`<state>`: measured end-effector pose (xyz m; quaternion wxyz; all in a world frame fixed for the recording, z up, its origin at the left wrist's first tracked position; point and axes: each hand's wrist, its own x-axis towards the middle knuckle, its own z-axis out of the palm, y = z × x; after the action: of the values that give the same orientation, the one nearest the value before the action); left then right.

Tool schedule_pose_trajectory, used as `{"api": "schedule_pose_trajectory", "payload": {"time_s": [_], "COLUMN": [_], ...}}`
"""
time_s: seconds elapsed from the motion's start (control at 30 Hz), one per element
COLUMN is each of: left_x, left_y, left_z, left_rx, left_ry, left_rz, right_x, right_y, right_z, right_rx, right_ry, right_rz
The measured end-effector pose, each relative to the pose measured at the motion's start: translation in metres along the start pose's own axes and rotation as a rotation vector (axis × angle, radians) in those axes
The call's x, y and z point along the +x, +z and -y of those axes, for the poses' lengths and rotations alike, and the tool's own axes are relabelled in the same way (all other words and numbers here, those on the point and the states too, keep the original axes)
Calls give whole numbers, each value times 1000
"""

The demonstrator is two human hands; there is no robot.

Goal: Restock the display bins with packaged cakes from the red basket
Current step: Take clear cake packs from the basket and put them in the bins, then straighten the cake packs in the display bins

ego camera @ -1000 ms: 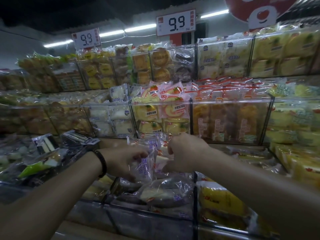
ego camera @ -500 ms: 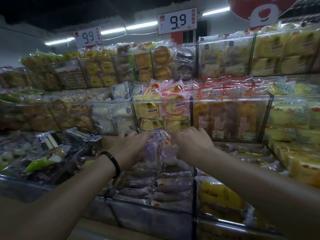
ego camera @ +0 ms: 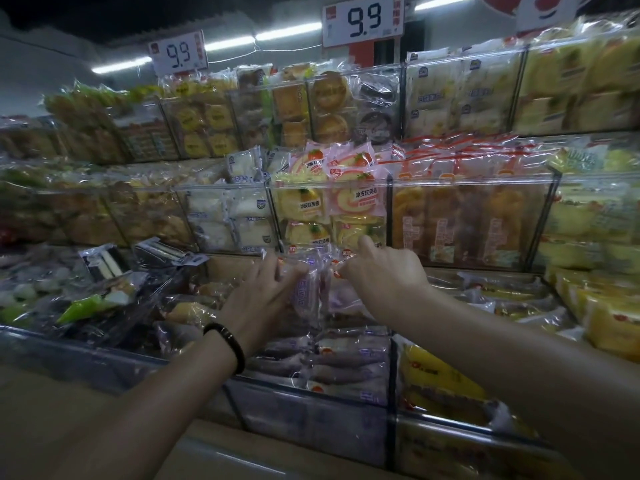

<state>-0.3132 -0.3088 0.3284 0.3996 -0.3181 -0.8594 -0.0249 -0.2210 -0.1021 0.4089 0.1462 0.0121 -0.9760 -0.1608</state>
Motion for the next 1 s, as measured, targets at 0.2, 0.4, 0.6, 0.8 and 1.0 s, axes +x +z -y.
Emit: {"api": "schedule_pose_trajectory", "payload": {"time_s": [0.2,0.4,0.6,0.8,1.0], "left_x": [0,4,10,10,7], "left_y": [-6,4,12,15,-8], "left_z": [-1,-13,-16,-18,-28], "left_rx": [-116,-35,42,98,2], "left_ry": [-88,-179,-193,-212,-273], "left_rz": [140,53,68,130,151], "right_x": [-1,-5,-8,-4,-16], "right_y": [6,21,33,24,11], "right_z": [3,3,16,11,-4], "right_rx": [105,208,279,441,402], "right_ry": [-9,42,152,169,140], "right_rz": [23,-86,-150,-89,-74]}}
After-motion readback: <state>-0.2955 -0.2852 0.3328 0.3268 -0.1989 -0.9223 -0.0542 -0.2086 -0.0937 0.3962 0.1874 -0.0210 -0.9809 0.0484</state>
